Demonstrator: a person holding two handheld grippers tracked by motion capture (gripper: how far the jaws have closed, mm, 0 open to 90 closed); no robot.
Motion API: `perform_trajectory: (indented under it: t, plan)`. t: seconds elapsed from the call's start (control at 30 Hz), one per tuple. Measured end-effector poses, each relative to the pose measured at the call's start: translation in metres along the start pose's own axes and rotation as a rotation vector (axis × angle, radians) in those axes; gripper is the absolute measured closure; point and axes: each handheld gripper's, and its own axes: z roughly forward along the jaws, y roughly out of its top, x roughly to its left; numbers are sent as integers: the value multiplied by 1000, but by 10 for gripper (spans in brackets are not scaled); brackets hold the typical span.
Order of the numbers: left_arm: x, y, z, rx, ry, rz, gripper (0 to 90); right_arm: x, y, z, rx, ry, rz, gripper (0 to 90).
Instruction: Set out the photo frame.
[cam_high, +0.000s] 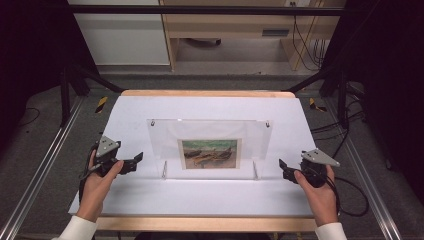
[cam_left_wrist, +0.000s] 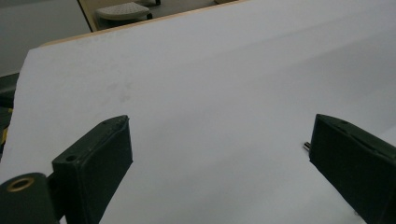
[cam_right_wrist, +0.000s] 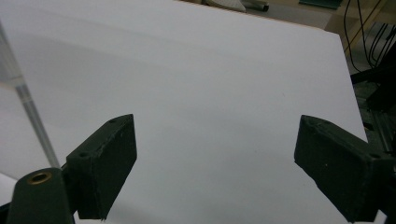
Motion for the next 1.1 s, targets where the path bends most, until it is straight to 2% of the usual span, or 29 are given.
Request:
perform_trajectory:
  t: [0.13, 0.37, 0.53, 0.67, 0.7, 0.77, 0.8, 0.83, 0.97, 1.1]
  plan:
    - [3, 0, 7, 4, 4, -14, 55, -3, 2, 8, 6, -6, 17, 134]
    - [7, -1, 25, 37, 6, -34, 55, -9, 3, 32, 25, 1, 65, 135]
    - [10, 1, 38, 43, 8, -41, 55, -11, 4, 45, 44, 12, 80, 134]
    - [13, 0, 45, 69, 24, -33, 54, -14, 4, 55, 60, -1, 91, 136]
    - [13, 0, 45, 69, 24, -33, 54, -14, 4, 55, 60, -1, 91, 136]
    - [14, 1, 46, 73, 32, -18, 54, -16, 3, 61, 77, -33, 83, 137]
    - [14, 0, 46, 84, 44, 9, 52, -17, 2, 64, 96, -55, 68, 136]
    - [16, -1, 44, 88, 51, 13, 52, -17, 2, 65, 108, -67, 66, 134]
    - [20, -5, 38, 73, 75, 8, 50, -19, -1, 65, 141, -97, 66, 122]
    - [22, -9, 34, 75, 74, 12, 50, -18, -5, 64, 160, -99, 59, 121]
